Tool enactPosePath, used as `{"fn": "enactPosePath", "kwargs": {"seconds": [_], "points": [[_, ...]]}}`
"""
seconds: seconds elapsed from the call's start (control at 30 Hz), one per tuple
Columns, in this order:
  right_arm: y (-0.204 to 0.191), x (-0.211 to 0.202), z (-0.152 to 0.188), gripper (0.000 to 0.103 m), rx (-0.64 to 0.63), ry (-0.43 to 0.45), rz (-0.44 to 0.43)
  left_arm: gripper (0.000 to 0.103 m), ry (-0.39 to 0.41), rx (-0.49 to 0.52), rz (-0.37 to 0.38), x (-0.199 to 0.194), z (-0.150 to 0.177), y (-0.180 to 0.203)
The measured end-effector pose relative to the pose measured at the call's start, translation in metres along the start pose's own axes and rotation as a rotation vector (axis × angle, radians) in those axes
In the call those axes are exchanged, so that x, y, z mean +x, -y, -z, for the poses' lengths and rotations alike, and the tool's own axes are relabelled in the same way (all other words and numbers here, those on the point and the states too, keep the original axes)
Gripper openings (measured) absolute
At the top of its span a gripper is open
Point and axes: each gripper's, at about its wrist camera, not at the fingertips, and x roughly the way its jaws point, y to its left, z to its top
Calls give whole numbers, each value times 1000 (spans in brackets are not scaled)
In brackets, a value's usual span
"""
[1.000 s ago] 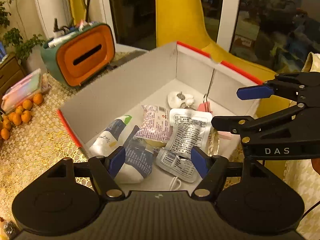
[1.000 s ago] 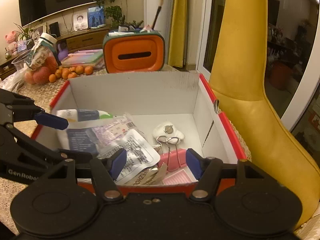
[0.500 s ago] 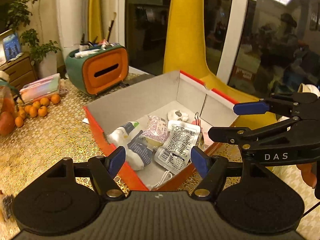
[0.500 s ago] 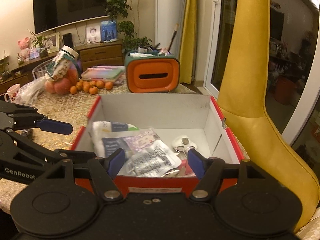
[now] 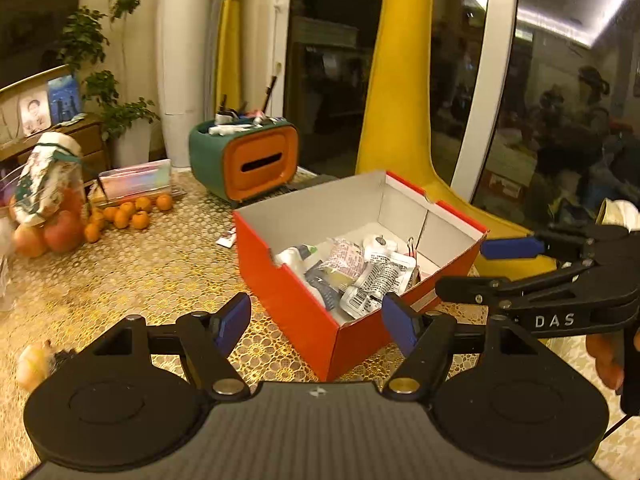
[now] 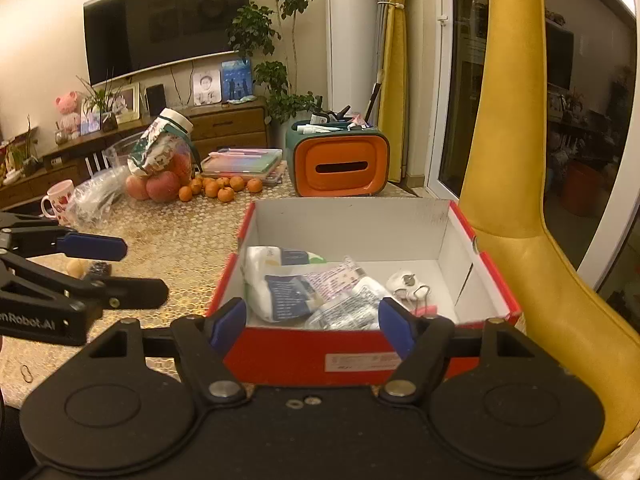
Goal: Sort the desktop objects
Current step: 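Move both open tools back toward the toy figure and black hair-tie bag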
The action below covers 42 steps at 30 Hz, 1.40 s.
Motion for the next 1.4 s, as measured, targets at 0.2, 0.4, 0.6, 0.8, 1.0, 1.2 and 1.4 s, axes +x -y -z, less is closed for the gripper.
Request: {"fn": "enactPosePath", "kwargs": {"seconds": [0.2,0.4,0.6,0.8,1.0,1.2,1.4], "points": [[-22,-6,8,74,-8,-6,-4,73,14,-45,-33,-23,15,-20],[-48,-8,7,77,-9,-3,-28,75,25,-92,-49,-42,30,-43],[-75,-2,5,88,-23,-1,-58,83,41,-92,-84,-58,47,-64],[-105,9,0,96,-41,5,-79,91,39,-127,-113,-65,65,-91],[-131,26,-4,99,-65,-4,-88,103,63,-190,-157,-70,80,-126],[-155,50,-11,99,-63,-19,-104,103,52,-229,-202,-67,91,-162],[-182,84,-14,99,-80,-42,-128,103,37,-246,-242,-55,104,-197]]}}
